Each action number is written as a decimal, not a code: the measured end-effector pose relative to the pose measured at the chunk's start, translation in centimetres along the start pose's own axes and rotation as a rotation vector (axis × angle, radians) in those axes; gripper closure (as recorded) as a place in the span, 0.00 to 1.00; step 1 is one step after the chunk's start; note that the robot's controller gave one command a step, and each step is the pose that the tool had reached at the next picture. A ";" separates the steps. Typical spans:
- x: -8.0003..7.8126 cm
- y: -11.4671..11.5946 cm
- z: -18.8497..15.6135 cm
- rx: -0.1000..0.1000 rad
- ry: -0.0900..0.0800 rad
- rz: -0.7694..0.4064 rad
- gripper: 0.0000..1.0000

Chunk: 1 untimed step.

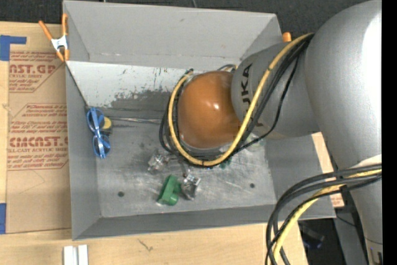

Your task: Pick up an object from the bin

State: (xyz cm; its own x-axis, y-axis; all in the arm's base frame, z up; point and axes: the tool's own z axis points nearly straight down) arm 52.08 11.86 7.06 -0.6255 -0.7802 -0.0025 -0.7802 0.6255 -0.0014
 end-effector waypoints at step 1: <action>0.1 -0.2 -0.4 0.000 0.001 0.003 1.00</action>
Offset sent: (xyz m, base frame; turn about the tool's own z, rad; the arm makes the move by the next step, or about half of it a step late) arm 0.0000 0.0000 0.0000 0.0000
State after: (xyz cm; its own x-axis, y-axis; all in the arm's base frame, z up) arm 52.12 11.66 7.43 -0.6282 -0.7781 -0.0018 -0.7781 0.6282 -0.0016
